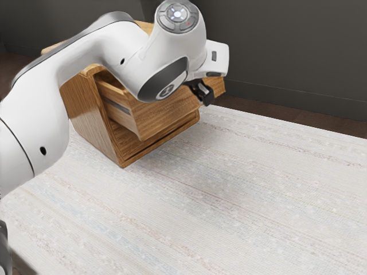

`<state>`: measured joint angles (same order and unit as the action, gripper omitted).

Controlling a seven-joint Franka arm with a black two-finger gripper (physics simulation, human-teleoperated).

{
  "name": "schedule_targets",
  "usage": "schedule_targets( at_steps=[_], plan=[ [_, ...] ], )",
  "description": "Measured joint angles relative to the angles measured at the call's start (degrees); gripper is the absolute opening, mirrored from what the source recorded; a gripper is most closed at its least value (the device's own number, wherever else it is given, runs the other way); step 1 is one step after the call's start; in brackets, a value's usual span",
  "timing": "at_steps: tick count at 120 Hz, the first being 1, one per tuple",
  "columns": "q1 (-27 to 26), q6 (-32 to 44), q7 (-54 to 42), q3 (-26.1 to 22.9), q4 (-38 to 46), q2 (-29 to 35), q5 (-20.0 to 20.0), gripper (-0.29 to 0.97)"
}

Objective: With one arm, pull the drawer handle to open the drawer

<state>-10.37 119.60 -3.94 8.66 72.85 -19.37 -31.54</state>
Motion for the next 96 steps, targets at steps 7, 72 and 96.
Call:
schedule_targets(
  at_steps=[7,72,96],
  plan=[
    [-2.0,-0.1,0.3,1.4,0.2,0.1,0.0,0.68],
    [-14.4,-1.6,3.0,8.6,1.1,0.0,0.1,0.68],
    [-17.2,-2.3,3.9,8.8,1.1,0.0,0.0,0.68]
  ],
)
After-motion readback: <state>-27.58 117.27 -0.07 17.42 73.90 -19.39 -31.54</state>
